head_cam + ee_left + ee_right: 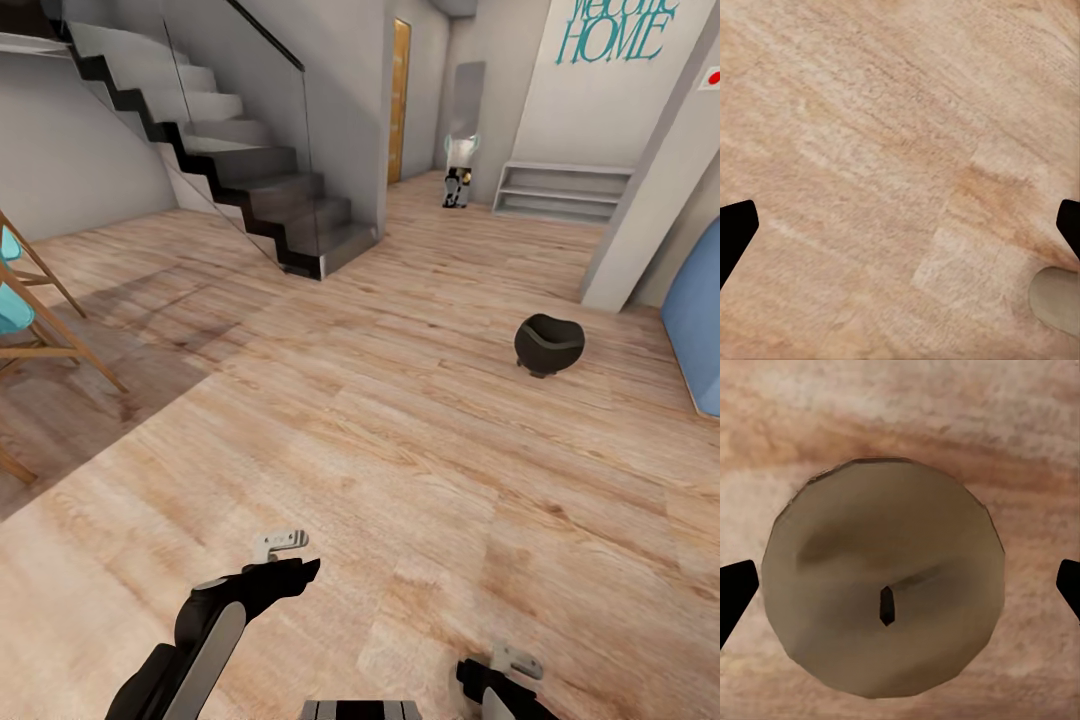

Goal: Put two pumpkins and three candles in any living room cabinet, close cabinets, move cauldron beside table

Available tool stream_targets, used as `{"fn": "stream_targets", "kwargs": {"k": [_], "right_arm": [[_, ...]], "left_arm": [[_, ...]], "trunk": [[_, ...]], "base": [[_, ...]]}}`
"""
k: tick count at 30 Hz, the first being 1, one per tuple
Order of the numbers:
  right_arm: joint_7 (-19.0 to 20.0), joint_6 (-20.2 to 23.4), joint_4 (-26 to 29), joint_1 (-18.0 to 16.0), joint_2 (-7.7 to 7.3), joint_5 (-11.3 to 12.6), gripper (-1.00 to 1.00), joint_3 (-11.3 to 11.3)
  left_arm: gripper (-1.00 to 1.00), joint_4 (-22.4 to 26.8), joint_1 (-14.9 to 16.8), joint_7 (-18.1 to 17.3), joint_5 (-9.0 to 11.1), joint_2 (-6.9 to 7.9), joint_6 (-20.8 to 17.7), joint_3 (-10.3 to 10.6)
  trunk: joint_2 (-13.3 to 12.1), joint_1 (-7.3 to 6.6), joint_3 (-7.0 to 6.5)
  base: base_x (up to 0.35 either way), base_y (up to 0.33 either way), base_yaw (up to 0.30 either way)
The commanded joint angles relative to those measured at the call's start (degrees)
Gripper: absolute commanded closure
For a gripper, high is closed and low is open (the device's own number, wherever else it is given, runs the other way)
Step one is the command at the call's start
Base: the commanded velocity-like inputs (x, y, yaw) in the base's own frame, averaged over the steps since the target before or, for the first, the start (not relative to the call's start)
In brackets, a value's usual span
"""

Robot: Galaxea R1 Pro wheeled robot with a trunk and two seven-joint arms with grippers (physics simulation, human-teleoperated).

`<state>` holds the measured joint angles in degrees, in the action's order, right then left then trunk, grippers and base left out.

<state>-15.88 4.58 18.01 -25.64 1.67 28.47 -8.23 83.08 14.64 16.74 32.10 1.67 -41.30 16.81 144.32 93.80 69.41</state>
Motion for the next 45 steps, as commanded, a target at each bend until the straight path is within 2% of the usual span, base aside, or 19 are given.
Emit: {"fn": "stream_targets", "kwargs": {"k": [1, 10, 12, 22, 31, 41, 45], "right_arm": [[-0.5, 0.3, 0.3, -0.2, 0.07, 0.2, -1.00, -0.5], [-0.5, 0.5, 0.5, -1.3, 0.42, 0.2, -1.00, -0.6], [-0.5, 0.5, 0.5, -1.4, 0.43, 0.2, -1.00, -0.6], [-0.5, 0.5, 0.3, -1.5, 0.05, 0.2, -1.00, -0.6], [-0.5, 0.5, 0.3, -1.5, 0.16, 0.2, -1.00, -0.6], [-0.5, 0.5, 0.5, -1.6, 0.45, 0.1, -1.00, -0.7], [-0.5, 0.5, 0.5, -1.5, 0.44, -0.6, -1.00, -0.7]], "left_arm": [[-1.00, 0.1, 0.0, 0.6, 0.6, 0.04, -0.1, 0.1], [-1.00, 0.2, 0.0, 0.6, 0.6, 0.07, -0.1, 0.1], [-1.00, 0.2, 0.0, 0.6, 0.6, 0.07, -0.1, 0.1], [-1.00, 0.3, 0.0, 0.6, 0.6, 0.08, -0.1, 0.2], [-1.00, 0.3, 0.0, 0.6, 0.6, 0.09, 0.0, 0.2], [-1.00, 0.3, 0.0, 0.6, 0.6, 0.05, 0.0, 0.2], [-1.00, 0.3, 0.0, 0.6, 0.6, 0.08, 0.0, 0.2]], "trunk": [[0.0, -0.01, 0.05], [0.0, -0.01, 0.05], [0.0, 0.04, 0.49], [0.1, 0.07, 0.71], [0.2, 0.30, 2.70], [0.2, 0.30, 2.70], [0.2, 0.32, 2.93]], "base": [[0.000, 0.000, 0.000], [0.000, 0.000, 0.000], [0.000, 0.000, 0.000], [0.000, 0.000, 0.000], [0.000, 0.000, 0.000], [0.000, 0.000, 0.000], [0.000, 0.000, 0.000]]}}
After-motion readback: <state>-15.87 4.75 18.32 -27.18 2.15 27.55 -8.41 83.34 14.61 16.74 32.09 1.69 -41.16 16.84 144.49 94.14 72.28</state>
